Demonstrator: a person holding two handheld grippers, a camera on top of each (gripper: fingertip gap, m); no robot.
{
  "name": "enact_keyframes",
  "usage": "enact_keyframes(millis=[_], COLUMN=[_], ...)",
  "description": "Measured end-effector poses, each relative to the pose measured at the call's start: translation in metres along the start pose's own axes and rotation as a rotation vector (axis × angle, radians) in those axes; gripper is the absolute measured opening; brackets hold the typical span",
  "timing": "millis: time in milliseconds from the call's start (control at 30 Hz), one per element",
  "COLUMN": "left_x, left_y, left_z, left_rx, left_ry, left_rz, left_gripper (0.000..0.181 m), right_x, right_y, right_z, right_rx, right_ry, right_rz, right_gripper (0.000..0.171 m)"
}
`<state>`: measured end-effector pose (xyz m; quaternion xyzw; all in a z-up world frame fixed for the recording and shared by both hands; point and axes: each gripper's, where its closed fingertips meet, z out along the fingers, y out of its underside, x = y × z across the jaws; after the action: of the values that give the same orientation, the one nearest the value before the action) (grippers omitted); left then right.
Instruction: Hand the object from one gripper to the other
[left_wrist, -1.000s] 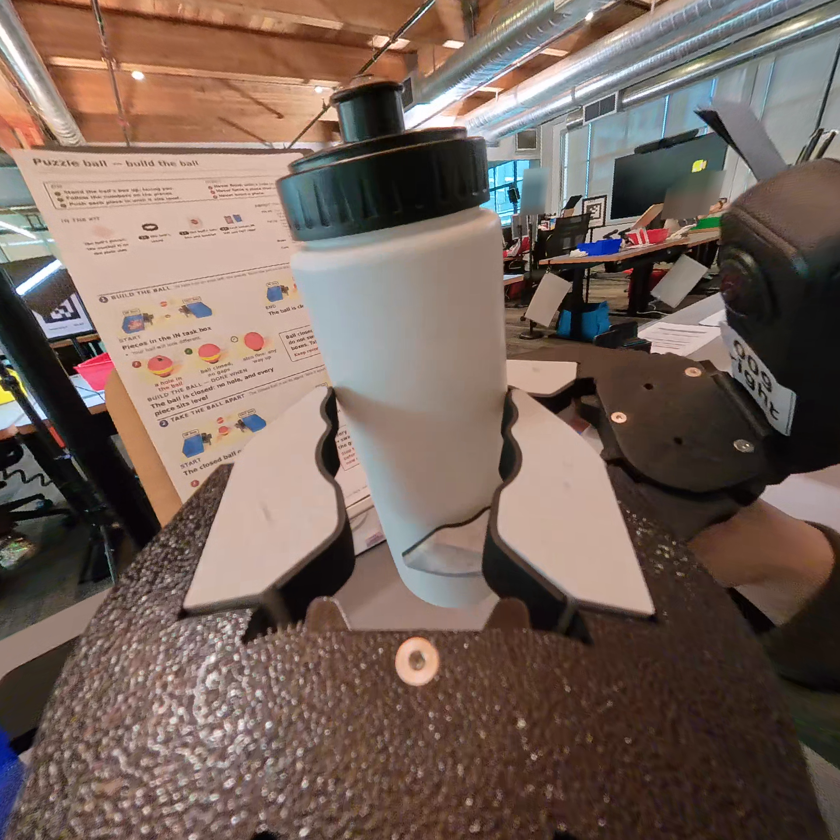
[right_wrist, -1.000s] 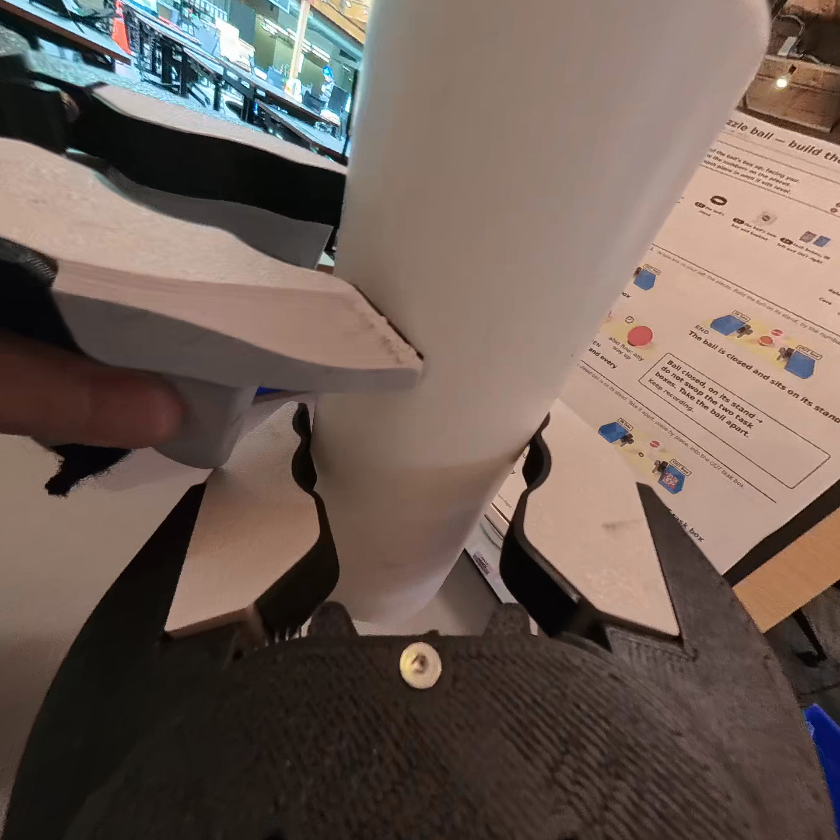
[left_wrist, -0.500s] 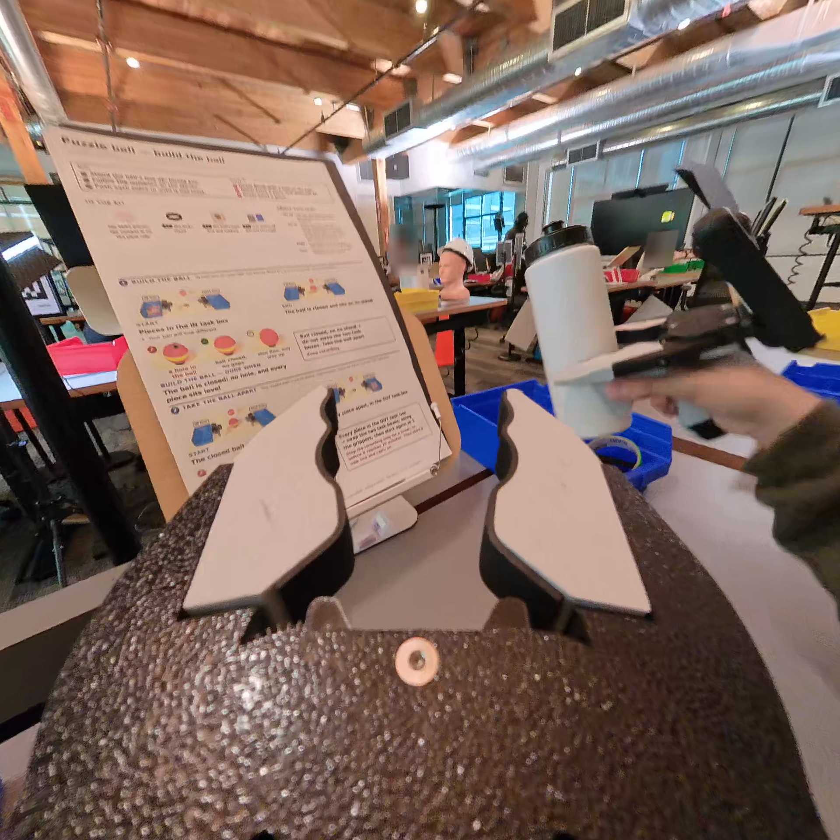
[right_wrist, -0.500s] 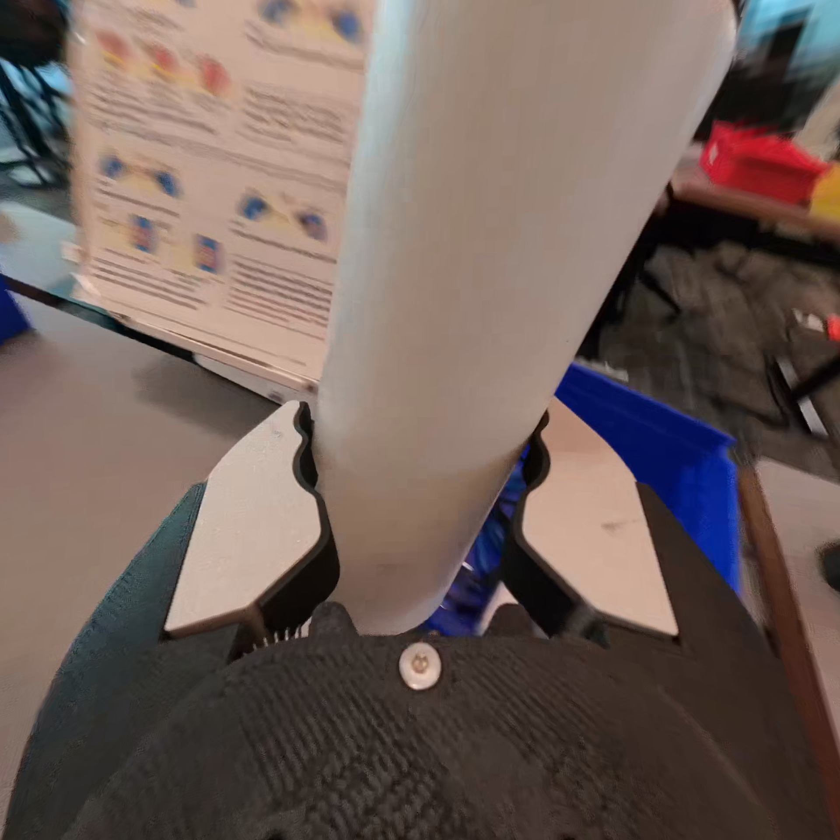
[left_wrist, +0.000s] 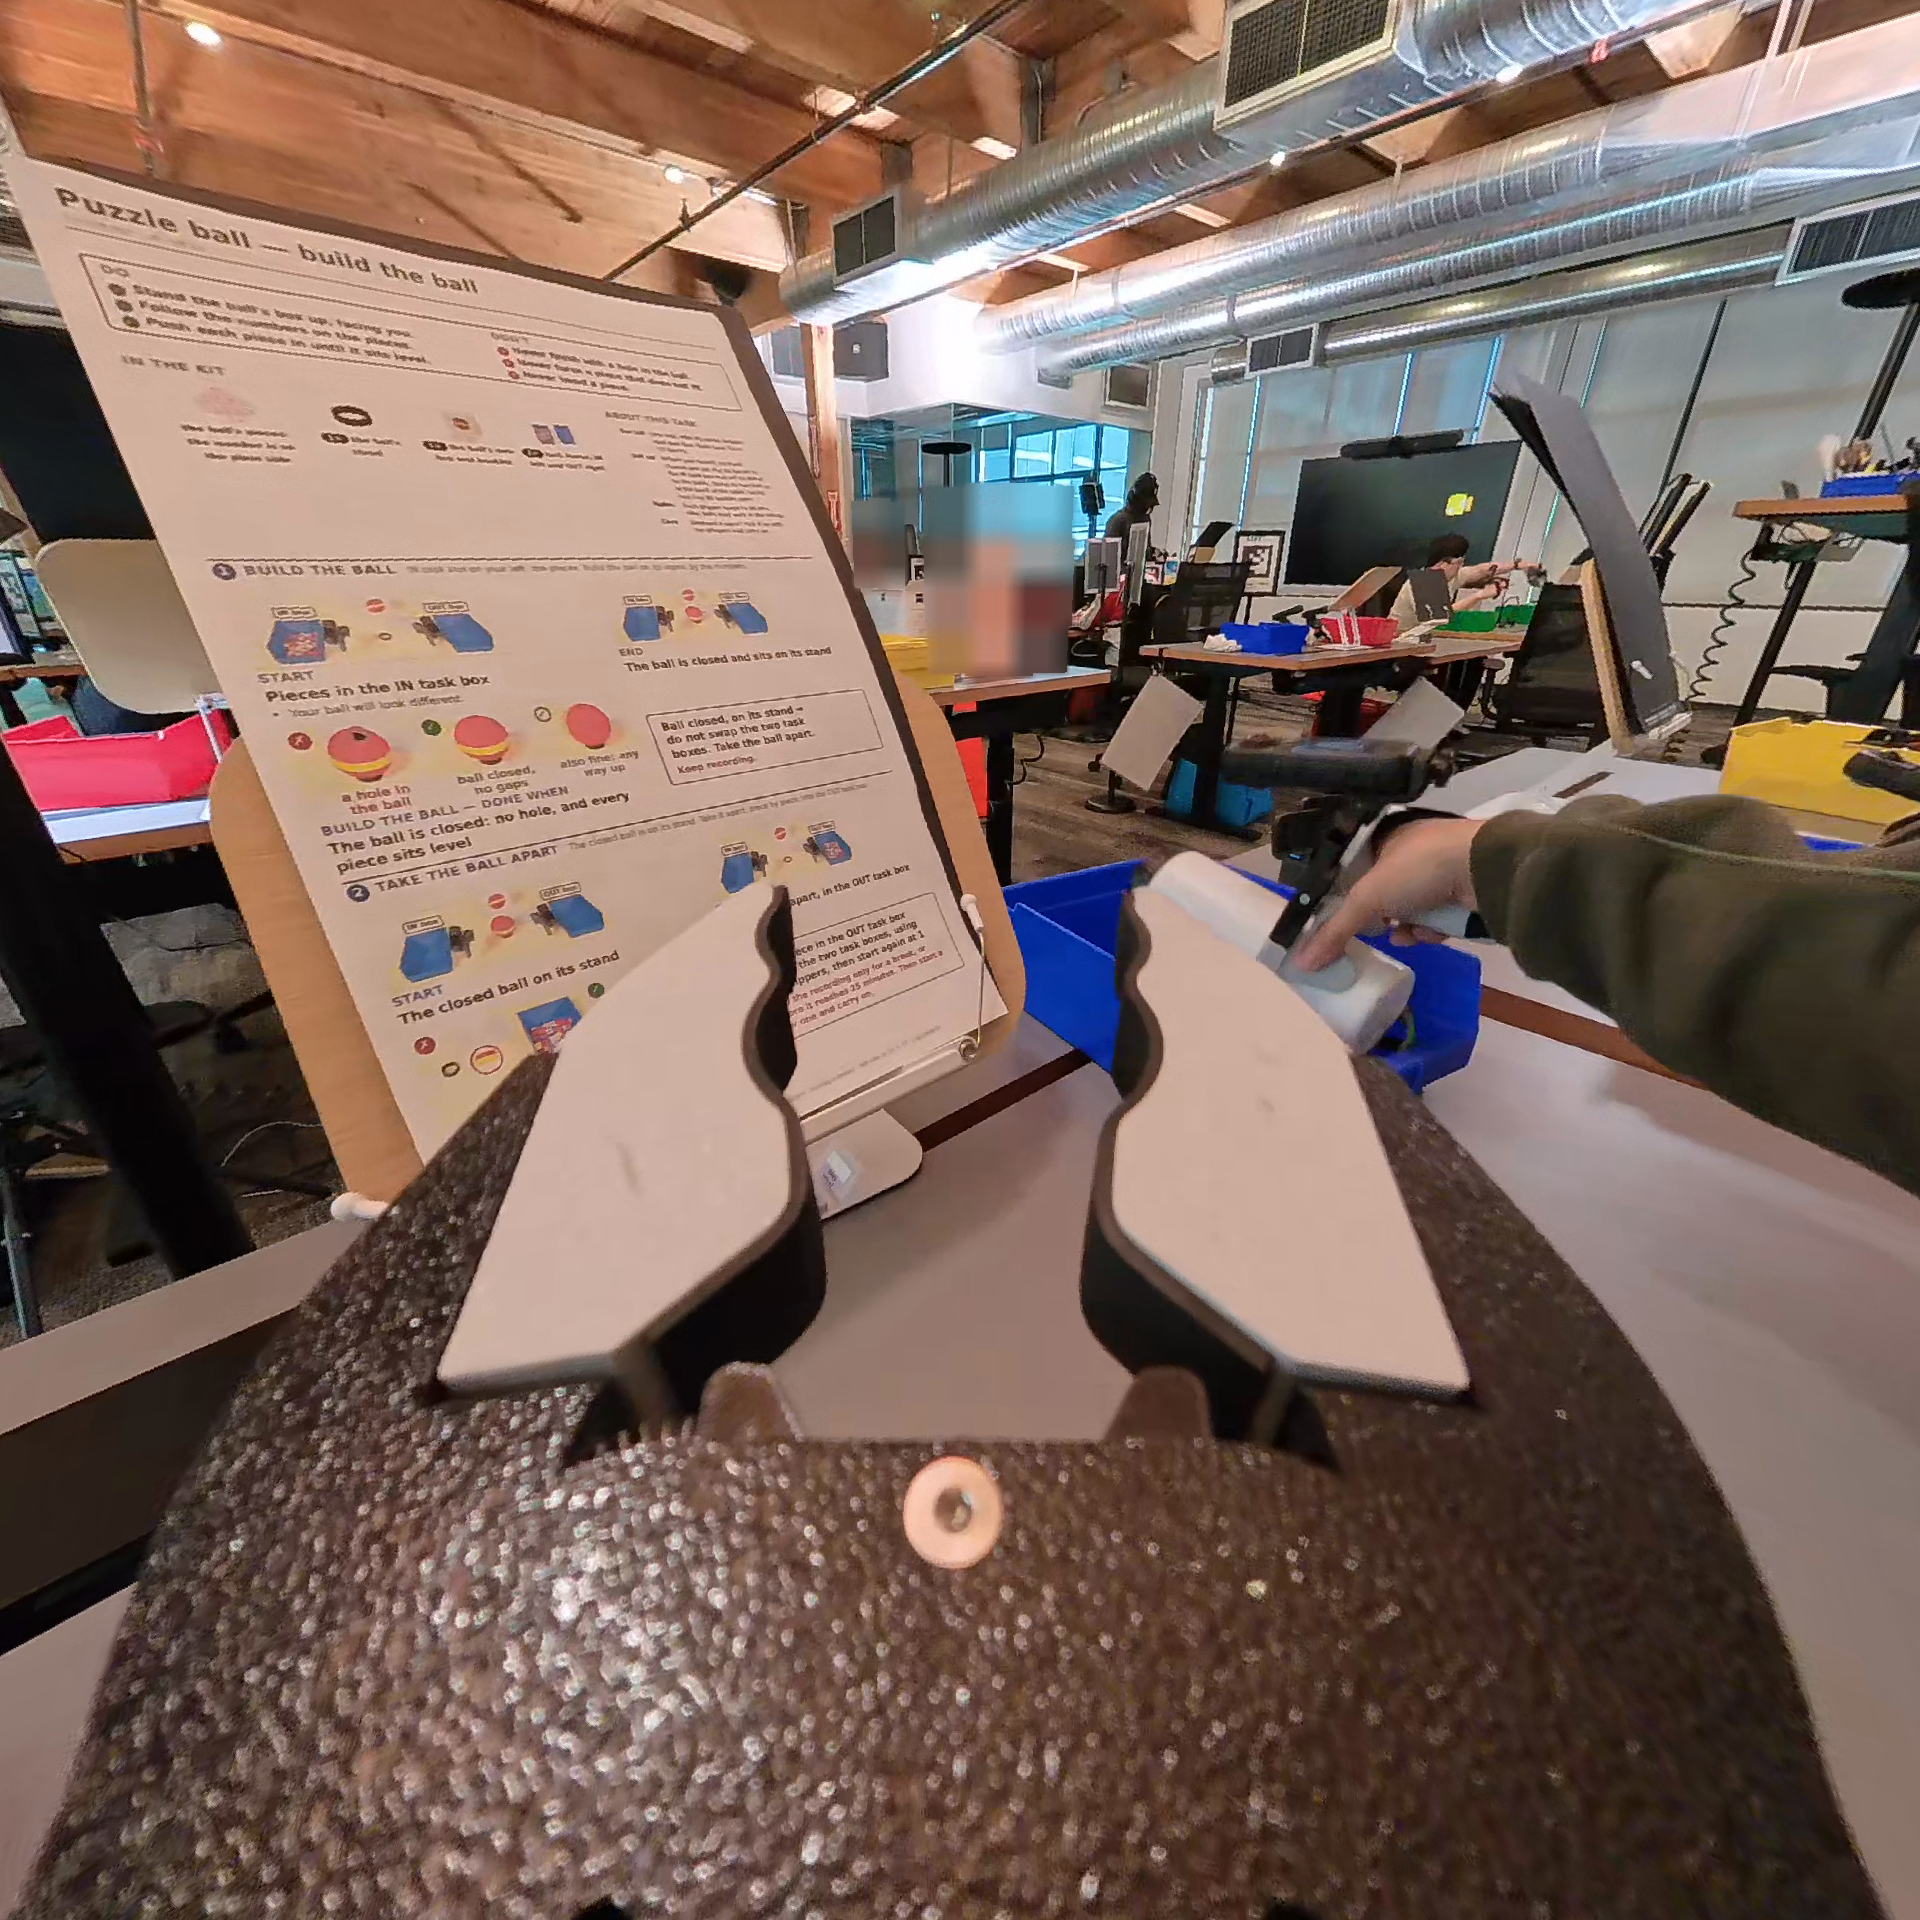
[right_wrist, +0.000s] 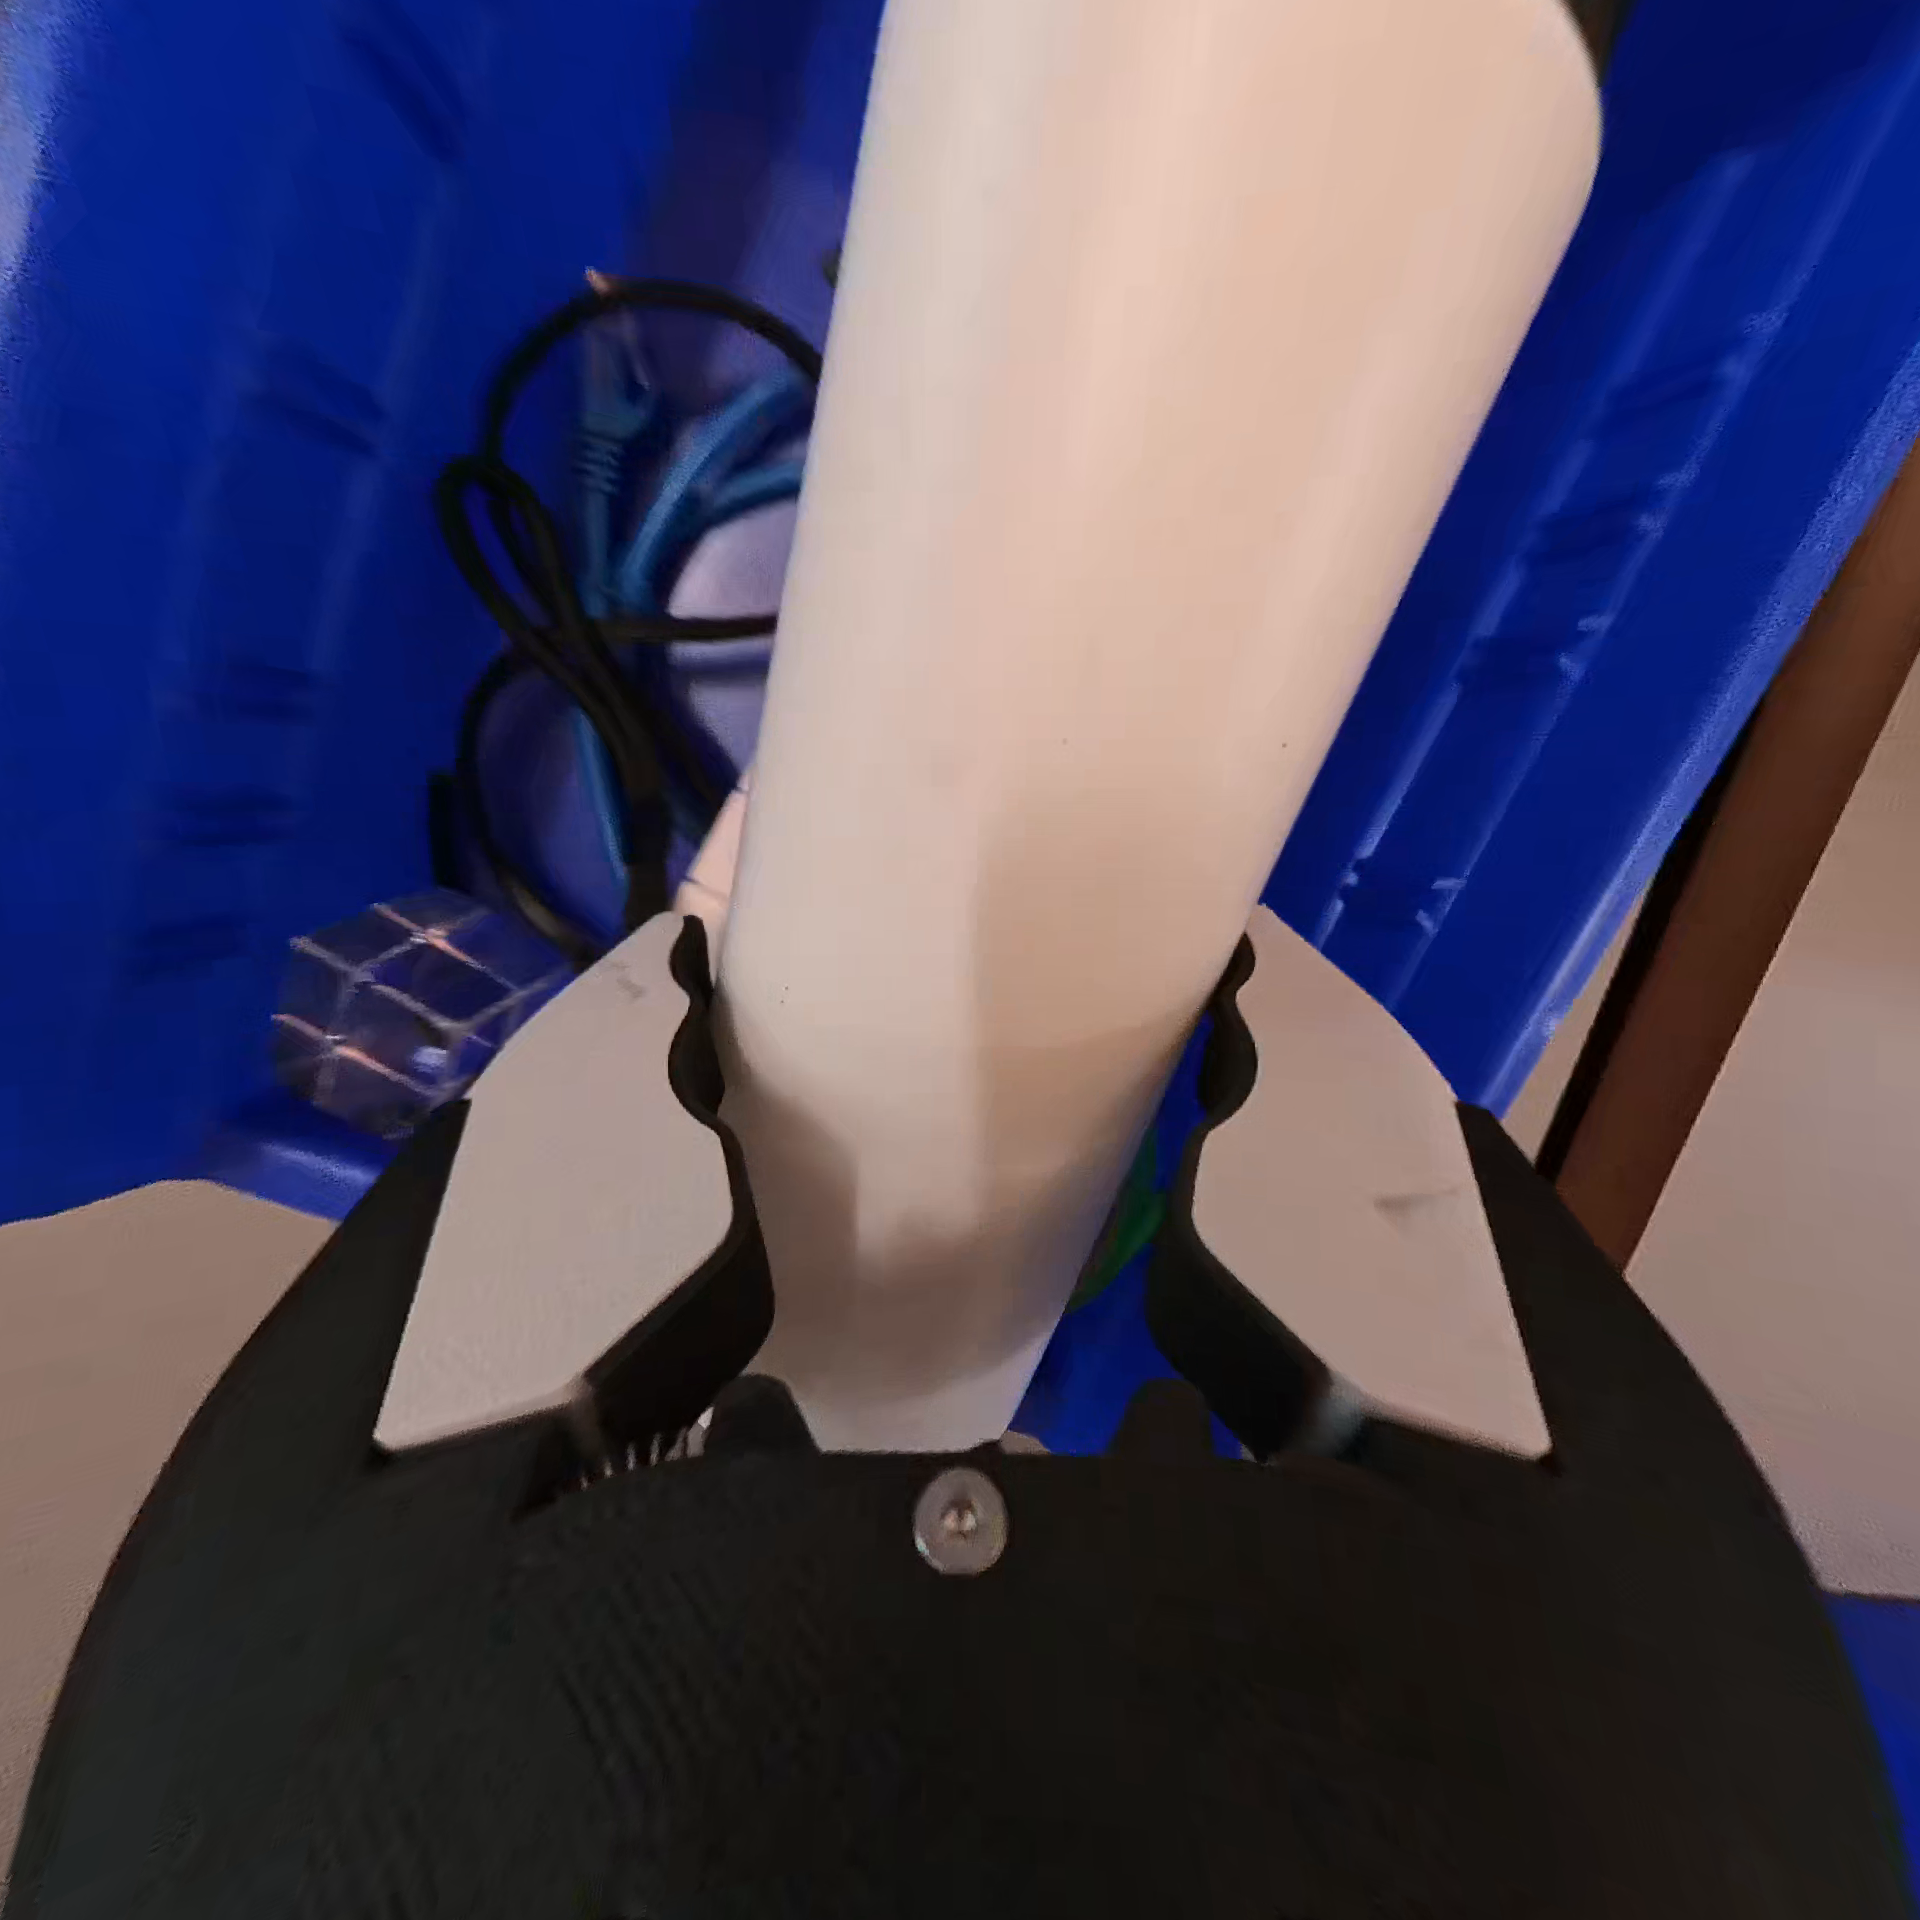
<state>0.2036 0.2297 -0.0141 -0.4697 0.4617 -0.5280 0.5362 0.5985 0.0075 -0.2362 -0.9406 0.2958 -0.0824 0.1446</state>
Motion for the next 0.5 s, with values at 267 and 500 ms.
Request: enact_keyframes(millis=[267, 500], left_x=[-0.009, -0.034], left_y=[-0.002, -0.005], left_z=[-0.003, -0.023], left_rx=[0.013, -0.031], left_ry=[-0.009, -0.103], left_rz=[-0.023, 0.004], left_gripper=[0.058, 0.058], right_x=[-0.002, -0.144], right_y=[-0.015, -0.073], right_z=[-0.011, -0.131], right_rx=[0.130, 0.773], right_ry=[0.021, -0.148], right_rz=[-0.021, -0.140], right_gripper=[0.078, 0.102])
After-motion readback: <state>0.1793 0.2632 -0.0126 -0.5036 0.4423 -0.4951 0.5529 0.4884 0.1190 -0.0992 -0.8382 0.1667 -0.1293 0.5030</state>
